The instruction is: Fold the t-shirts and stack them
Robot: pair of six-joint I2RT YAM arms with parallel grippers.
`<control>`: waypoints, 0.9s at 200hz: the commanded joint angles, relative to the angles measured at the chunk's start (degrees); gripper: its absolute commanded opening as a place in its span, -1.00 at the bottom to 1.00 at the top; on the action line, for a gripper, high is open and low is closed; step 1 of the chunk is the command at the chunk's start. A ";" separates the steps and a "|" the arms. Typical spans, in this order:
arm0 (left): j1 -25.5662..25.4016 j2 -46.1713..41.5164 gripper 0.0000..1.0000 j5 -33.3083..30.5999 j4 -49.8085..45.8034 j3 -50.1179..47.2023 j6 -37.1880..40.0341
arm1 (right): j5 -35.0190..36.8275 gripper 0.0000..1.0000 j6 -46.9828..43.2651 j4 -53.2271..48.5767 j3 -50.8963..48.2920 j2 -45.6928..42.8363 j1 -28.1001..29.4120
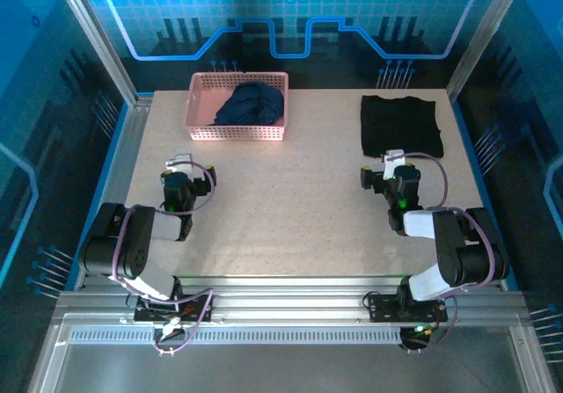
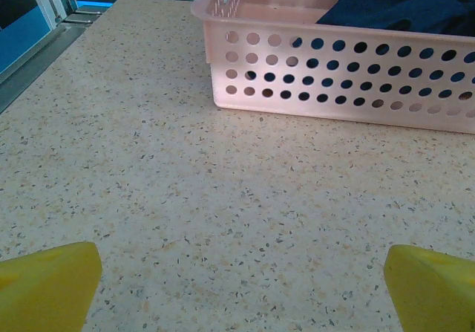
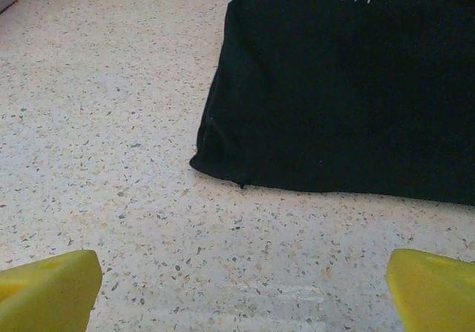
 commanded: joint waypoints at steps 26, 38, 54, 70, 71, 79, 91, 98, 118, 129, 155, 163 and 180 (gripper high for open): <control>-0.24 -0.02 0.98 0.03 1.15 1.04 0.00 | 0.65 0.99 0.43 1.01 0.31 0.14 0.51; -0.28 -0.02 0.98 0.04 1.15 1.04 0.00 | 0.68 0.99 0.48 1.01 0.33 0.14 0.50; -0.24 -0.02 0.98 0.02 1.15 1.04 0.00 | 0.66 0.99 0.40 1.01 0.29 0.14 0.46; -0.24 -0.02 0.98 0.02 1.11 1.15 0.01 | 0.66 0.99 0.48 1.01 0.27 0.14 0.48; -0.24 -0.02 0.98 0.02 1.11 1.14 0.00 | 0.66 0.99 0.43 1.01 0.27 0.14 0.45; -0.24 0.00 0.98 0.02 1.04 1.17 0.00 | 0.66 0.99 0.44 1.08 0.27 0.14 0.43; -0.24 -0.07 0.98 0.02 1.02 1.08 -0.01 | 0.66 0.99 0.44 1.01 0.30 0.14 0.50; -0.24 -0.02 0.98 0.06 1.03 1.11 0.00 | 0.66 0.99 0.43 1.01 0.30 0.14 0.51; -0.15 -0.06 0.98 0.02 0.93 1.21 0.00 | 0.58 0.99 0.39 1.01 0.31 0.14 0.49; -0.08 -0.02 0.98 0.18 0.68 1.30 -0.08 | 0.42 0.99 0.56 0.84 0.35 0.14 0.34; 0.11 -0.11 0.98 0.63 0.60 1.21 -0.22 | 0.36 0.99 0.49 0.84 0.35 0.14 0.26; 0.05 -0.35 0.98 0.45 1.21 1.13 0.13 | 0.23 0.99 0.11 1.14 0.71 -0.03 0.40; -3.67 -10.49 0.98 -2.51 -10.21 3.40 3.80 | 3.64 1.00 0.84 -23.86 10.96 -7.97 3.33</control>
